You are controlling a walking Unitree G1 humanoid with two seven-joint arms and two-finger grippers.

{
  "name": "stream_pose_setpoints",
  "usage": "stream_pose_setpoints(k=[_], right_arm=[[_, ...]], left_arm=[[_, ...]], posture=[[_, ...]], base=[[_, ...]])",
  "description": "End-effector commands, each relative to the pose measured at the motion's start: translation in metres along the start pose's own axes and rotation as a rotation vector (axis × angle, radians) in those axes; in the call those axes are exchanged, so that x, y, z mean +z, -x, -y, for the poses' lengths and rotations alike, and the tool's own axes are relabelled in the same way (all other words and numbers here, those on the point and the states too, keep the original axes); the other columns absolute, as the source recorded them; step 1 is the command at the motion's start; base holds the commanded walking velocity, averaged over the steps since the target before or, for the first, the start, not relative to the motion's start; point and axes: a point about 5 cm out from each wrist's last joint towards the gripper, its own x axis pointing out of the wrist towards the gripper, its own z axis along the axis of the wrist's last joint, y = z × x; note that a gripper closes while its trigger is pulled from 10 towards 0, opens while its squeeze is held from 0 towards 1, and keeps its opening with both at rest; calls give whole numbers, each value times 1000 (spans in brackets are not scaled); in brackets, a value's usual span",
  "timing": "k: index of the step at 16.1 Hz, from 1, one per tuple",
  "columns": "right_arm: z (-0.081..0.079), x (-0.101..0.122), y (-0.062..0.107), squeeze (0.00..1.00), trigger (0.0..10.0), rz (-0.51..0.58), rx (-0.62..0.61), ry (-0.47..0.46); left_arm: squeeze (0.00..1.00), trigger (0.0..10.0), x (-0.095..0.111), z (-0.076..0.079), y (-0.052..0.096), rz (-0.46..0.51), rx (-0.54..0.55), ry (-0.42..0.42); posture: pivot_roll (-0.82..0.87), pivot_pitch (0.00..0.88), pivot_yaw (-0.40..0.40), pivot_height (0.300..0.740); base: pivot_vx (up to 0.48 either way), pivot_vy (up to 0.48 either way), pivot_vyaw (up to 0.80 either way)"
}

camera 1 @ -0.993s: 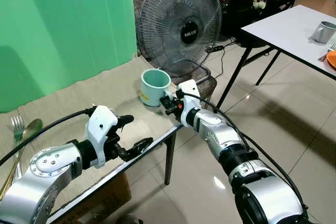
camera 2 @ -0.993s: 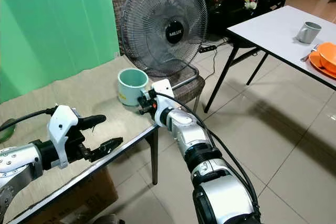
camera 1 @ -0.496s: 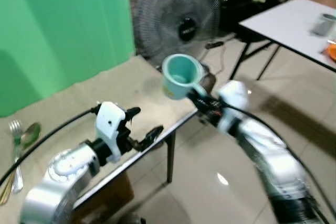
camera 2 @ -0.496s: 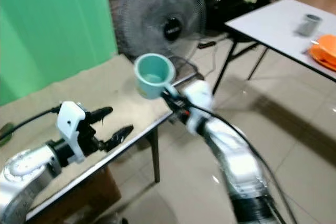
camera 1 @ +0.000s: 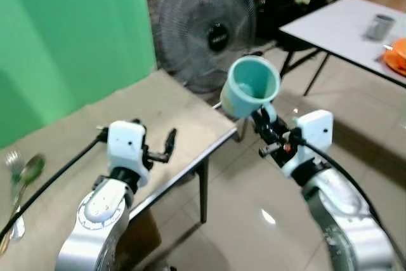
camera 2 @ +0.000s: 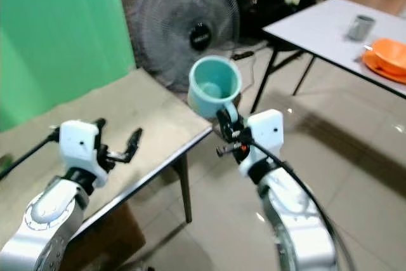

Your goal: Setting the table

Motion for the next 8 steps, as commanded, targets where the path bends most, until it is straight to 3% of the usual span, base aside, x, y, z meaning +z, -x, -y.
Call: stream_pose_setpoints(k=[1, 6, 8], right_arm=[[6, 4, 5, 0, 10000, 17, -31, 21], [14, -6, 5, 0, 10000, -59, -99, 160], [26, -11, 9, 0, 10000, -79, -176, 120]], left_arm=[[0, 10000, 1, 2, 0, 10, -1, -11], [0, 10000, -2, -2, -14, 21, 41, -60], [0, 10000, -6, -3, -14, 15, 98, -71]], posture=[[35, 0, 25, 740], [17, 0, 28, 740], [24, 0, -5, 740]], base=[[0, 0, -800], [0, 0, -800], [0, 0, -800]])
